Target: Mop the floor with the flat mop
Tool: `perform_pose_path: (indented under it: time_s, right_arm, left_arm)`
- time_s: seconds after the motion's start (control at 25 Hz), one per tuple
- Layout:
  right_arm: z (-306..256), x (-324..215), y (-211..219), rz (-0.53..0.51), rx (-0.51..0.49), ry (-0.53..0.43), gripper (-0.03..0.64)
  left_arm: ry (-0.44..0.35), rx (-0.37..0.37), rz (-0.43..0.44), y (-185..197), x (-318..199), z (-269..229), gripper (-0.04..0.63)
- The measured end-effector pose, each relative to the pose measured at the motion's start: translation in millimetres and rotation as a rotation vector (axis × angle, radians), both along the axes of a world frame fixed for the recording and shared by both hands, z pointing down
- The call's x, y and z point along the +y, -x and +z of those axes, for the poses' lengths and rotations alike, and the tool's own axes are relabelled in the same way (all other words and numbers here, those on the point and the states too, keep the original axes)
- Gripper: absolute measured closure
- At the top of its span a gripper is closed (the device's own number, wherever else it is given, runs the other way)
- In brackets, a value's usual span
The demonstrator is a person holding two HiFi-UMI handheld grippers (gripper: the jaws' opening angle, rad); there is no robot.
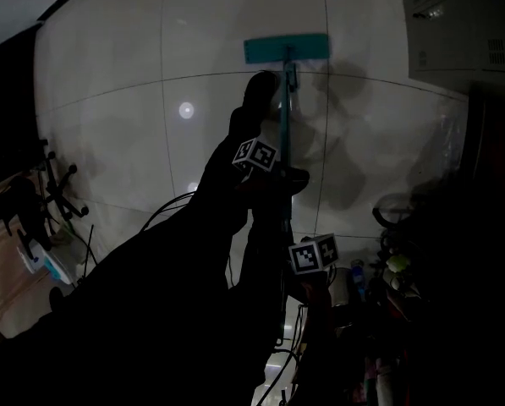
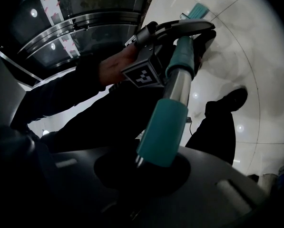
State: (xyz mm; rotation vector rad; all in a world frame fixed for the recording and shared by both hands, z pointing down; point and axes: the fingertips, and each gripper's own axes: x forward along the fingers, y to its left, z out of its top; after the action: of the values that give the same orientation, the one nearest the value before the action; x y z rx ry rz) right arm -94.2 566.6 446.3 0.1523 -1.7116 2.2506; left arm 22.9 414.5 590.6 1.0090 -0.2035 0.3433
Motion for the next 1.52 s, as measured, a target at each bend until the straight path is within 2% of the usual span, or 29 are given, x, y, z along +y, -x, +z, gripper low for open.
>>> perform_pose_path:
  time_s: [0.36, 0.68, 0.92, 1.12, 1.28, 1.52]
  right_arm:
    - [2, -22, 3, 0.022, -0.008, 0.006, 0.557]
    - [-4, -93, 14, 0.056, -0.012, 0.018, 0.555]
    - [-9, -182, 23, 0.084, -0.015, 0.027, 0.555]
    - [-5, -272, 23, 0.100, -0.006, 0.020, 0.555]
    - [-3, -345, 23, 0.120, -0.008, 0.016, 0.555]
    - [8, -443, 30, 0.112, 0.021, -0.011, 0.555]
  left_arm:
    - [0.006, 0.000, -0.004, 2, -19, 4, 0.554]
    - [0.015, 0.002, -0.014, 8, -87, 1, 0.552]
    - [0.018, 0.007, -0.004, 14, -173, -2, 0.554]
    - [0.020, 0.020, -0.029, 11, -263, -1, 0.557]
    - [0.008, 0.031, -0.006, 8, -335, -1, 0.555]
    - [-0.029, 0.054, -0.019, 12, -438, 3, 0.552]
